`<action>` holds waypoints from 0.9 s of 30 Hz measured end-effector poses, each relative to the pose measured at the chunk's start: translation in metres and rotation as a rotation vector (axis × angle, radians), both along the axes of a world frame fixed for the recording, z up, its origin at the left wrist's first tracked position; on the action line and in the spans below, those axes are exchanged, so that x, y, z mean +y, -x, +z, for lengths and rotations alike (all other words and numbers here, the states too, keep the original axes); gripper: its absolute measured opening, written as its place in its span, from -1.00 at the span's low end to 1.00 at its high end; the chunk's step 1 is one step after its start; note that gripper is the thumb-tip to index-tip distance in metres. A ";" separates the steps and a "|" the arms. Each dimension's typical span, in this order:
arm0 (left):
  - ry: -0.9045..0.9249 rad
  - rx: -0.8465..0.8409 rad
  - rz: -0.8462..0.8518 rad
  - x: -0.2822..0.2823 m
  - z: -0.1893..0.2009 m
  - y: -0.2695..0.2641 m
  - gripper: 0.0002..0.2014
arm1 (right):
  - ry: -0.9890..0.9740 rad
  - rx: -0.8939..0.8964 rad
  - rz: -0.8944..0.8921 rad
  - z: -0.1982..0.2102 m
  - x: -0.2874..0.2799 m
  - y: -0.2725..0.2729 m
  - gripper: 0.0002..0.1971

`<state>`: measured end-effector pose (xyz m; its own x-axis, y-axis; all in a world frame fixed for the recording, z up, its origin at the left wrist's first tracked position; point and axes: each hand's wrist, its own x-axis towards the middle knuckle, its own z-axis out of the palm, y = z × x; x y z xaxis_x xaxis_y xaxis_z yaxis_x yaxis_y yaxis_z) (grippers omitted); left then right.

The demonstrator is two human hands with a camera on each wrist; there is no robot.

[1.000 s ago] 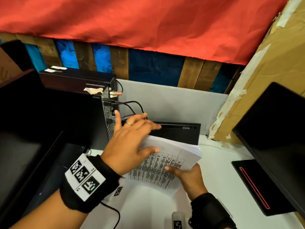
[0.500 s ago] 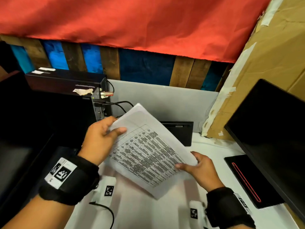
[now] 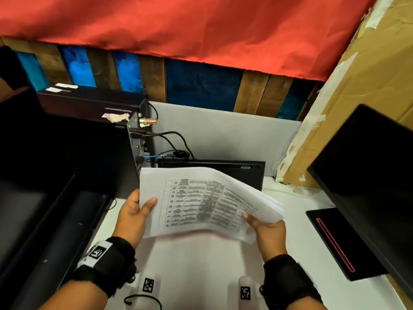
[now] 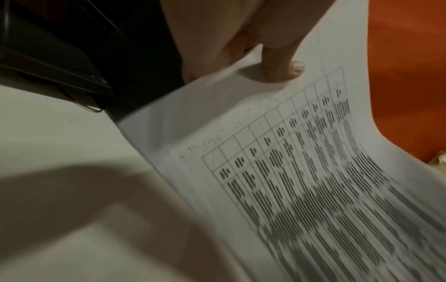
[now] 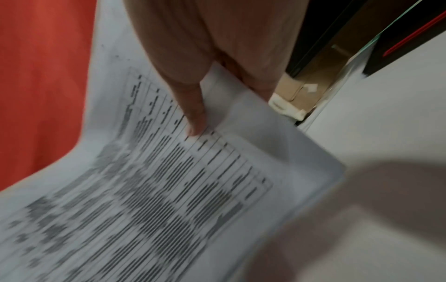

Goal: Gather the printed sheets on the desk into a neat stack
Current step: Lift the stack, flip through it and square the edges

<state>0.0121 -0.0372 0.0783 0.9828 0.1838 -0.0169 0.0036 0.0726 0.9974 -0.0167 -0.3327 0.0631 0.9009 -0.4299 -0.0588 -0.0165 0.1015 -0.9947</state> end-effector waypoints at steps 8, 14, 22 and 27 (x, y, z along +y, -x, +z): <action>-0.083 0.086 0.004 0.012 -0.024 -0.001 -0.60 | 0.051 0.058 -0.021 -0.014 0.006 0.011 -0.68; -0.103 0.130 0.006 0.023 -0.020 -0.005 -0.70 | 0.018 0.088 0.052 -0.013 0.009 0.011 -0.73; -0.120 0.062 -0.045 0.023 -0.015 -0.003 -0.69 | 0.231 -0.015 0.027 -0.007 0.011 0.017 -0.23; 0.005 0.101 0.088 0.006 -0.005 0.005 -0.75 | 0.612 -0.169 0.028 -0.020 0.021 0.032 -0.31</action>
